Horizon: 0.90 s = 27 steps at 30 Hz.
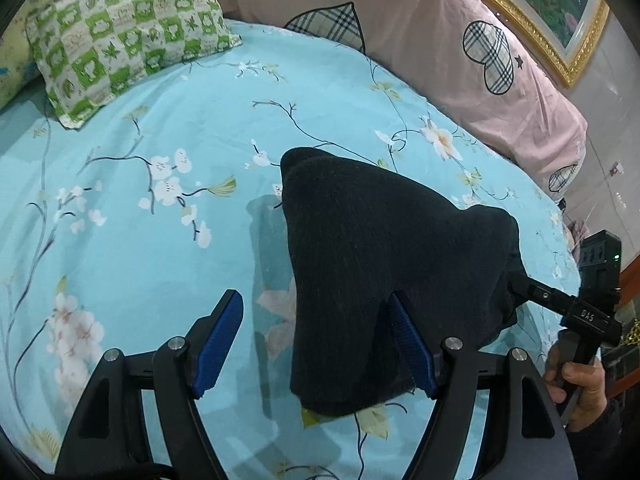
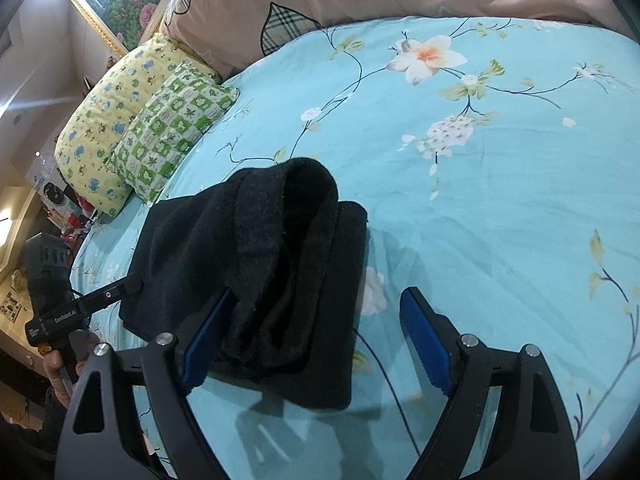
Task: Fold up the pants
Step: 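Open both tools and release the folded pants onto the sheet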
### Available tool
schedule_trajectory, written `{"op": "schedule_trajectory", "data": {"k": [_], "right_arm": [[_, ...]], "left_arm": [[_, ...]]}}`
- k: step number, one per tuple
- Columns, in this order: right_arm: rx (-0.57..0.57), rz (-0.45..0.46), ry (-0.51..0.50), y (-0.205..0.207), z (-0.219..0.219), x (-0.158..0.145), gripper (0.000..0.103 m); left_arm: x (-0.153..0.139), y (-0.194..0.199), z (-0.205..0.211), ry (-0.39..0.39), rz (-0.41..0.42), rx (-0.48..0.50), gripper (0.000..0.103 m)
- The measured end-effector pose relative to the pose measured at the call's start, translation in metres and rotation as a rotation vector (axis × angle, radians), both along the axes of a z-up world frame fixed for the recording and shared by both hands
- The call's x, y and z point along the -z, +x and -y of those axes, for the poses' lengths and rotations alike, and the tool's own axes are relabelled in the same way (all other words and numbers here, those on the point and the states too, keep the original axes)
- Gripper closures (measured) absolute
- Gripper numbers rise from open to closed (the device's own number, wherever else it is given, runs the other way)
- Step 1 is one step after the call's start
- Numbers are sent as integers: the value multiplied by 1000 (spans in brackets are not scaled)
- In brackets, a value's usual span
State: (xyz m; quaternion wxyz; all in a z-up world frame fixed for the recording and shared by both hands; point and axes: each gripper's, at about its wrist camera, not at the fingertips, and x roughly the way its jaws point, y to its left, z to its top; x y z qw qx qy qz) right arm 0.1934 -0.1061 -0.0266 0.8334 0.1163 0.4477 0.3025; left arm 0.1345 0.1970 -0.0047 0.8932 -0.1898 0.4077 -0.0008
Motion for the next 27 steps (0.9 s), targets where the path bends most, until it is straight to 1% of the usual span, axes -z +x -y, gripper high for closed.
{"op": "schedule_trajectory", "data": {"k": [3,8,12,13,16,22,27], "right_arm": [[6,21,-12,-9,-1,-7,18],[-15,91,-19,-33,-8,-22,18],[-42,141,-65,-50,-18,-27,15],[-51,156,-82,-54,-21,-28,14],[-67,179,-115,-61,-26,-27,14],[-81,184,-152,-68,-33,-21,14],[-86,223,-172,-76,-36,-21,14]], "left_arm": [[-4,-11,6,34,8,-16,28],[-12,-27,23,134,26,-20,25],[-15,-38,38,211,39,-20,24],[-16,-41,43,238,42,-25,24],[-16,-45,54,286,43,-21,22],[-10,-47,68,345,27,-7,22],[-9,-52,74,370,45,-27,21]]}}
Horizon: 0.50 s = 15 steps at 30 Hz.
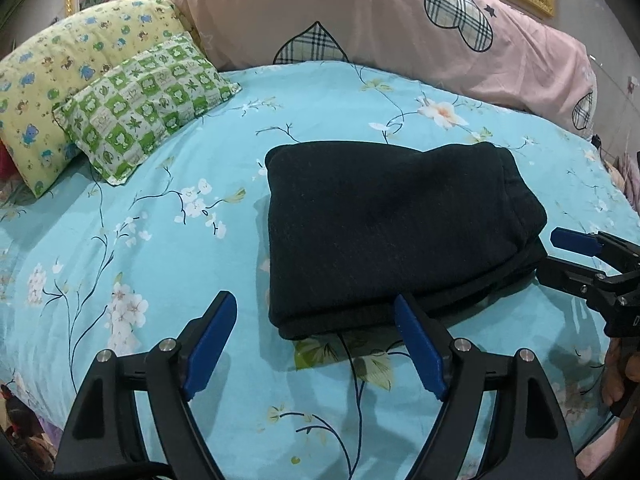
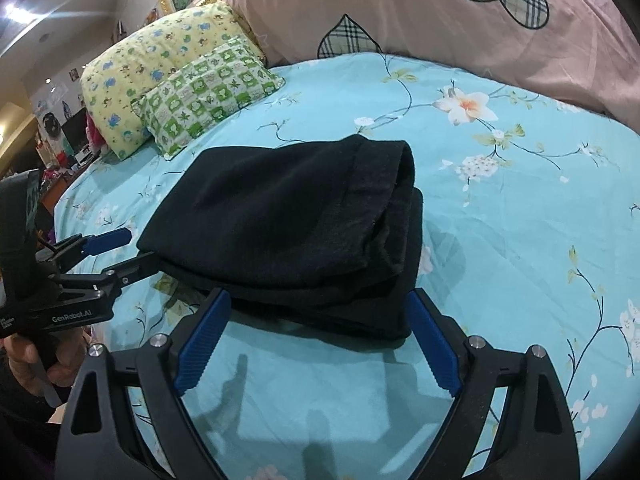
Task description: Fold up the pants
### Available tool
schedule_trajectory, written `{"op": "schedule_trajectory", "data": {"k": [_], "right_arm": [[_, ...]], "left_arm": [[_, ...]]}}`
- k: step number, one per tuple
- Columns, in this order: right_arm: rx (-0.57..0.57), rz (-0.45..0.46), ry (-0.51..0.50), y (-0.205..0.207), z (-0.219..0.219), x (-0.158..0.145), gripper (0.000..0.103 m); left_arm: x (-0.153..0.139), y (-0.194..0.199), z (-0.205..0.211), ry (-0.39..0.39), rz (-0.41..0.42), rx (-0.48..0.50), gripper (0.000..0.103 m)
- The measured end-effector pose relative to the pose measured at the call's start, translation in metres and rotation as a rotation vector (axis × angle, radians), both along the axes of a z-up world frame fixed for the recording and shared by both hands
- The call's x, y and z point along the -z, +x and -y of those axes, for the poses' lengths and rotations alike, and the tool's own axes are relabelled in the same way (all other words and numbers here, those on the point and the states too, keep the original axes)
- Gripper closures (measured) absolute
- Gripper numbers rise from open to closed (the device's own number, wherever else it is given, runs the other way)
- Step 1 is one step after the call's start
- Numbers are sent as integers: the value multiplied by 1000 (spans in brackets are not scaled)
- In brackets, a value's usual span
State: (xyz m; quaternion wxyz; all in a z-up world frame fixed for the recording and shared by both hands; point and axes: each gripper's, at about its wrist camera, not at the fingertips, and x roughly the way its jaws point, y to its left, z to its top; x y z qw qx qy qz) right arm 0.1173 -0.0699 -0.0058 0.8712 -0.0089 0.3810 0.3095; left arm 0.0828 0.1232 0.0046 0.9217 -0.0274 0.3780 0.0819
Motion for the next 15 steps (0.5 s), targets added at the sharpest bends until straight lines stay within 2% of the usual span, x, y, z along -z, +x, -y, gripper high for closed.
{"op": "schedule_trajectory", "data": {"k": [9,15], "right_arm": [[2,53,-61,-8,-11,6,14],[-5,70,-99,-14,-20,11,14]], "left_arm": [[4,-2,4,5,5,-4,21],[11,-2,2,0,-23,-9,21]]}}
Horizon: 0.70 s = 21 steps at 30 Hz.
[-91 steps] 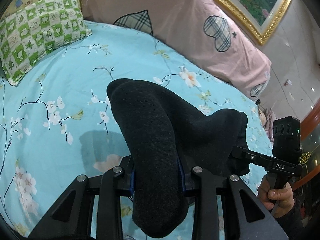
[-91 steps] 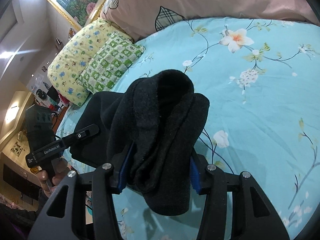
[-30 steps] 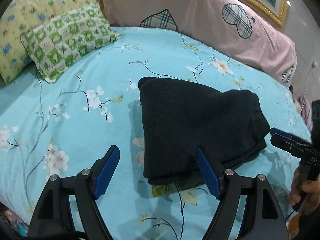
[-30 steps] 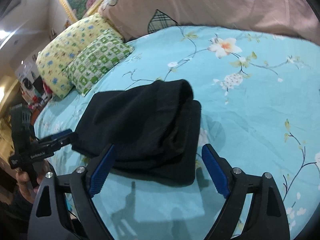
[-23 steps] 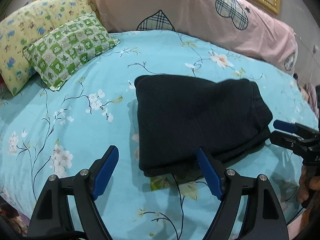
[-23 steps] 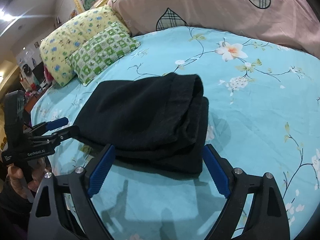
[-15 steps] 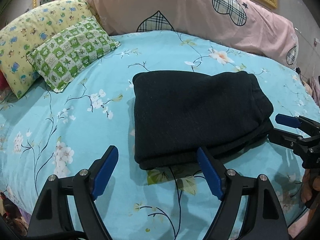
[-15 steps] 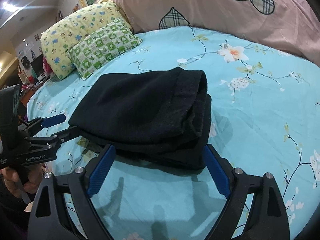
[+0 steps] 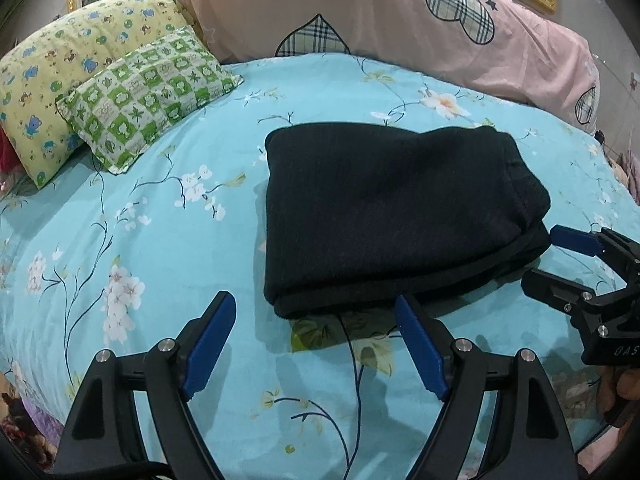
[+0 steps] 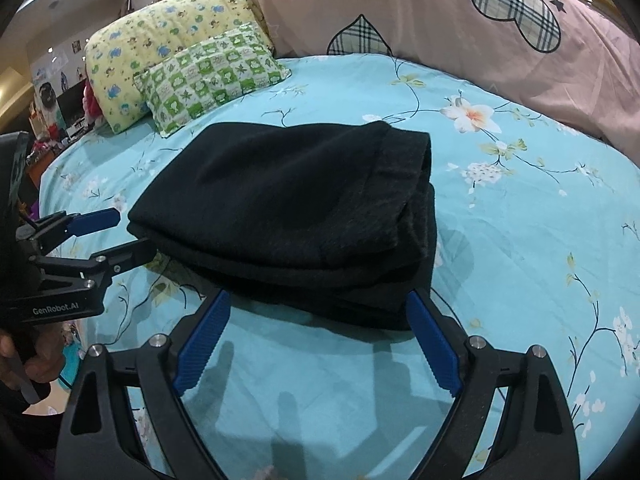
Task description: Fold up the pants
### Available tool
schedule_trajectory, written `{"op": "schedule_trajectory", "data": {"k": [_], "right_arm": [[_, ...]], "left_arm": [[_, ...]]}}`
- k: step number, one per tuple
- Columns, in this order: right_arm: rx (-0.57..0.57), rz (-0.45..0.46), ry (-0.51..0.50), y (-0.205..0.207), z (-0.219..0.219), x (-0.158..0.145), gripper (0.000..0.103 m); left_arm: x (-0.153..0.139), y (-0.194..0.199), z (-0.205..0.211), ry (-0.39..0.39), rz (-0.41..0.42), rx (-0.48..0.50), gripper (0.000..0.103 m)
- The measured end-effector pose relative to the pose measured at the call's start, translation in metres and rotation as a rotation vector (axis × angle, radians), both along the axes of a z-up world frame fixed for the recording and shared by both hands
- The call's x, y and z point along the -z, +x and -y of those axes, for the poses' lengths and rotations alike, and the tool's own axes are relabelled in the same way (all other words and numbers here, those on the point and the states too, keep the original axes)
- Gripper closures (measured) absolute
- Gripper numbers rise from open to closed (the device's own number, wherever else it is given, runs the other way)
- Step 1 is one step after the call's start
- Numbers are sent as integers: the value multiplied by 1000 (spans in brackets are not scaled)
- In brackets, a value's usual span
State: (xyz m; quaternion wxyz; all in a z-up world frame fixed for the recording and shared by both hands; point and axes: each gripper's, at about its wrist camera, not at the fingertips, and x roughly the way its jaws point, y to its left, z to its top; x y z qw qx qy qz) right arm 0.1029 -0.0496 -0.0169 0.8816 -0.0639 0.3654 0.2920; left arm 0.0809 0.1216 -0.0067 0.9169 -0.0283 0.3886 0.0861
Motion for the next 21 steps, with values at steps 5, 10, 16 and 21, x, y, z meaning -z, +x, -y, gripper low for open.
{"op": "schedule_trajectory", "data": {"k": [5,10,16,21], "right_arm": [[16,9,9,0,2,1,13],[22,10,16,-1,4,3,13],[23,16,5,-2,3,4,10],[19,23,-6,-2,1,6,8]], "left_arm": [[3,-2,-2,5,1,-14,20],[7,-3,0,14,-5,-11,19],[9,-3,0,18,-1,-18,19],[9,-3,-1,25,3,-24,19]]}}
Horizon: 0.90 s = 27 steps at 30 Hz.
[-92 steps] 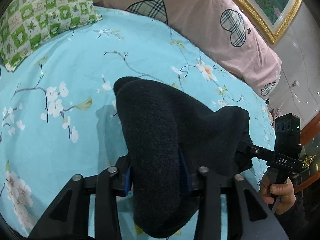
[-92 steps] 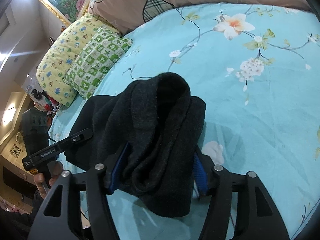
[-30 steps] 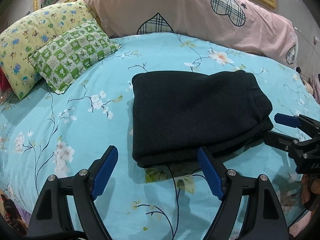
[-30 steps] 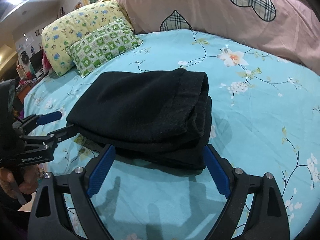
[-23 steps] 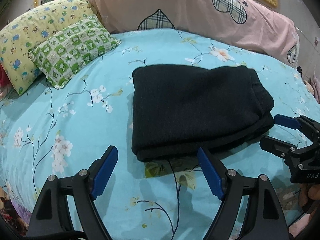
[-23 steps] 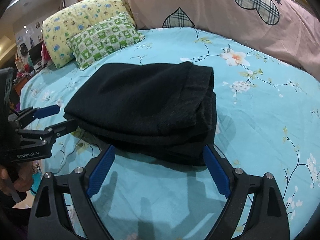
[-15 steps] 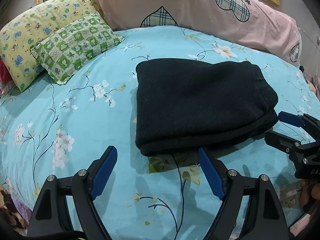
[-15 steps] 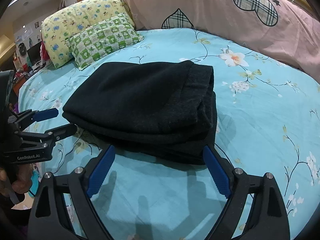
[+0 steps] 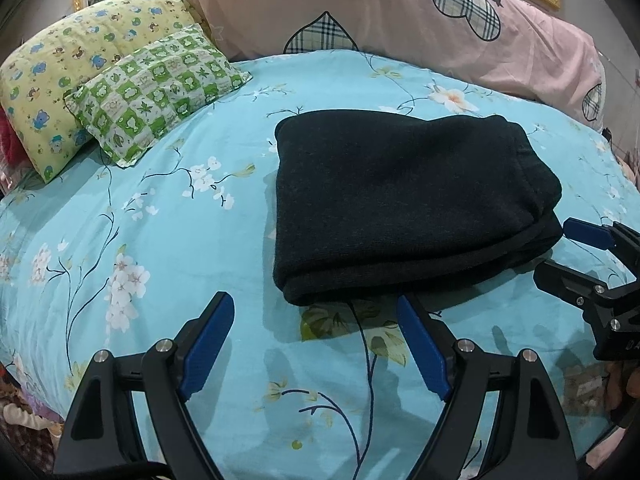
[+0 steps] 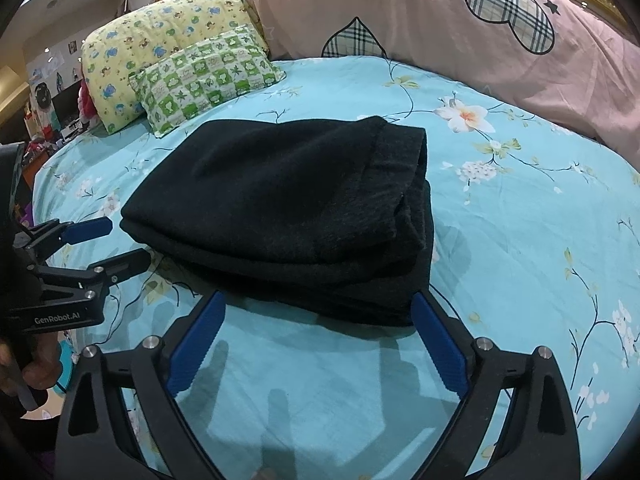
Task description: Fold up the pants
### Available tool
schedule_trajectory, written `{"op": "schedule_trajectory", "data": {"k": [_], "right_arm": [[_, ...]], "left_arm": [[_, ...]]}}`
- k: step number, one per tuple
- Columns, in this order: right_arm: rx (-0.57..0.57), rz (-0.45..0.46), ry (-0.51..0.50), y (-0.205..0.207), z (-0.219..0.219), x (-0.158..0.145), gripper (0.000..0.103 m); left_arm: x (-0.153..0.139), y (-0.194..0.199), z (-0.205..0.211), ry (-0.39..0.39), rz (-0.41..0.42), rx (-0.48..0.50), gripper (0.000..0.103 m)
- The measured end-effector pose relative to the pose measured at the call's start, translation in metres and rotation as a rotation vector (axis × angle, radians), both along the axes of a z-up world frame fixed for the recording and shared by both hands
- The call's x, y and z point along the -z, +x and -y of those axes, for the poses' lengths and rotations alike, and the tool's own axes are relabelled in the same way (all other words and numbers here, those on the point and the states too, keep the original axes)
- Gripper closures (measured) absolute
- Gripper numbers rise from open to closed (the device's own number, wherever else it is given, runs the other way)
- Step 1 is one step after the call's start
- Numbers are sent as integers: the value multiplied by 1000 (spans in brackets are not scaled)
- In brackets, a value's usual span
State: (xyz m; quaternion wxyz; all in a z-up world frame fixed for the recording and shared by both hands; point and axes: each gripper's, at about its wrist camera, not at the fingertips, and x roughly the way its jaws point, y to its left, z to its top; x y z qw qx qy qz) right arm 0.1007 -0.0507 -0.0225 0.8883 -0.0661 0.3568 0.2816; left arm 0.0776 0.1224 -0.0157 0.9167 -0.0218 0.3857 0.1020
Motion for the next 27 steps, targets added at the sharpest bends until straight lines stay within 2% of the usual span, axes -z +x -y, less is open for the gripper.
{"op": "schedule_trajectory", "data": {"k": [27], "right_arm": [[-41,16,-13,-4,-12,0,5]], "left_arm": [[-2,-1,1,35,19,-21,19]]}}
